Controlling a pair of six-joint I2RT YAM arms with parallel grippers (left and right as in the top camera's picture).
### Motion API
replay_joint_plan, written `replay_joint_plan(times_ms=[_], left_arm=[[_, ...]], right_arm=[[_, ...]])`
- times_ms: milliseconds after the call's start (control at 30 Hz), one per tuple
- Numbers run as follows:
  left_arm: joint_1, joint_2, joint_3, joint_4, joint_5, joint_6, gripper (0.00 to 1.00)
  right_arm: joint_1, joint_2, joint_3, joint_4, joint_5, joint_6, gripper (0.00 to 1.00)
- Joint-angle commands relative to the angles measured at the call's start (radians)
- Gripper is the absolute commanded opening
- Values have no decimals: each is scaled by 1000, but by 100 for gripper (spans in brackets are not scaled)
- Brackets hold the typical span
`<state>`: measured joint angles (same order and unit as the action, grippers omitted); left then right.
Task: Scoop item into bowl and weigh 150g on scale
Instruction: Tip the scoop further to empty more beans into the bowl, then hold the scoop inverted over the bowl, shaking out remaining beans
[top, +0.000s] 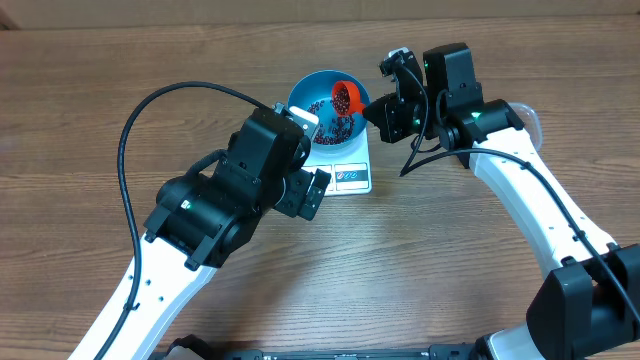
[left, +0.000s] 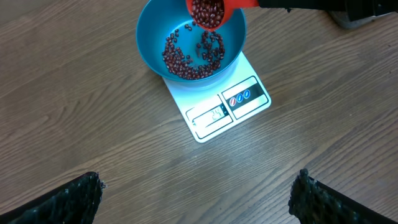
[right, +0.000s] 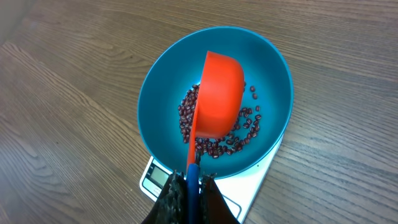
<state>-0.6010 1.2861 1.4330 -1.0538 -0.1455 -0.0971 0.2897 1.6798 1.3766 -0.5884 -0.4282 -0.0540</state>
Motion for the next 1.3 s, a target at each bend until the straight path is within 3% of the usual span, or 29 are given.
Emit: replay_joint_plan(times_ms=[0,600,1267], left_arm=[[7,4,4,3,8,15,100],[7,4,4,3,8,15,100],[7,4,4,3,8,15,100]], right_arm=[[3,-23,33,3,-18,1,4],[85,-36,33,4,167,-8,4],[103,-55,33,0,186,-7,4]])
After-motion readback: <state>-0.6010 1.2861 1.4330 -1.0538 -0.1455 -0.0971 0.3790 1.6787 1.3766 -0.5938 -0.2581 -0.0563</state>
